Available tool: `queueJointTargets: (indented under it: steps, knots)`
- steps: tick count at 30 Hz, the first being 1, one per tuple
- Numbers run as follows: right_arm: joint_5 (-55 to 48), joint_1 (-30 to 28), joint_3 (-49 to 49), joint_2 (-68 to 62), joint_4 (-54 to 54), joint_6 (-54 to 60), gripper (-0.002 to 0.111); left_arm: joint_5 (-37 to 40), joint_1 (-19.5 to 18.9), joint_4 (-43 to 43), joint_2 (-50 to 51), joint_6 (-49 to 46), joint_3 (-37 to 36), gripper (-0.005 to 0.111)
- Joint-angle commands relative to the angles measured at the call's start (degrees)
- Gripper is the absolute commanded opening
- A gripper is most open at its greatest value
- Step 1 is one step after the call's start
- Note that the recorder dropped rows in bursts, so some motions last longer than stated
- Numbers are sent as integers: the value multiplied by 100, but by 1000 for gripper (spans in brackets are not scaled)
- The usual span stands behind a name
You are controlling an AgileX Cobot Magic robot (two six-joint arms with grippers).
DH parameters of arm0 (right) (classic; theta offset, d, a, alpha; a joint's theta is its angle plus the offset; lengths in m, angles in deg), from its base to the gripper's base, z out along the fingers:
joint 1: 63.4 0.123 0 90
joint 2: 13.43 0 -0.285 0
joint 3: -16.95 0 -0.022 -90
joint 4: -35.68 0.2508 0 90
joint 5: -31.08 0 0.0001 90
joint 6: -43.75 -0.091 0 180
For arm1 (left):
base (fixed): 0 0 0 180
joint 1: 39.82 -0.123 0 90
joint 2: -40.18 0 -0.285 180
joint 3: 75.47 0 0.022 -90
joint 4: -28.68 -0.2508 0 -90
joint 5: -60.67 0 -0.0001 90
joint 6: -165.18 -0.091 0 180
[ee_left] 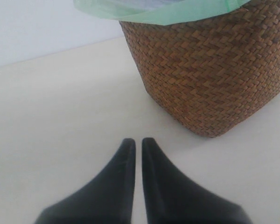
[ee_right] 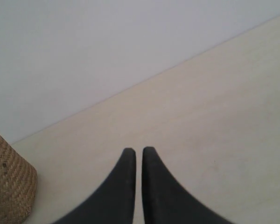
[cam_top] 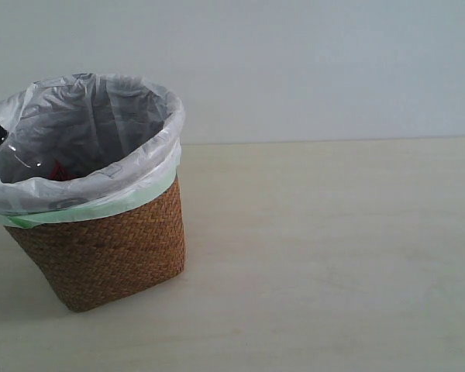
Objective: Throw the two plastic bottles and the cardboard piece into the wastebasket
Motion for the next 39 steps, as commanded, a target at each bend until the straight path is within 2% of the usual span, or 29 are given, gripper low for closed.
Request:
queueJointTargets:
  steps: [1, 7, 11, 29, 31, 37, 39]
  knots:
    - [2, -26, 6, 26, -42, 14, 1, -17, -17, 49, -34, 54, -22, 4]
    - [-64, -26, 6, 26, -42, 14, 1, -17, -17, 49, -34, 54, -22, 4]
    - [-731, -26, 6, 26, -42, 14, 1, -17, -17, 49, -34, 54, -22, 4]
    - [-721, -26, 6, 26, -44, 51, 1, -17, -17, 49, -34, 54, -22, 4]
    - [-721, -26, 6, 26, -44, 306, 1, -17, -17, 49, -34, 54, -22, 4]
    - [-721, -26, 6, 26, -56, 2116, 1, -17, -17, 49, -34, 54, -22, 4]
    - [-721, -26, 6, 26, -56, 2223, 1, -17, -17, 49, -34, 54, -22, 4]
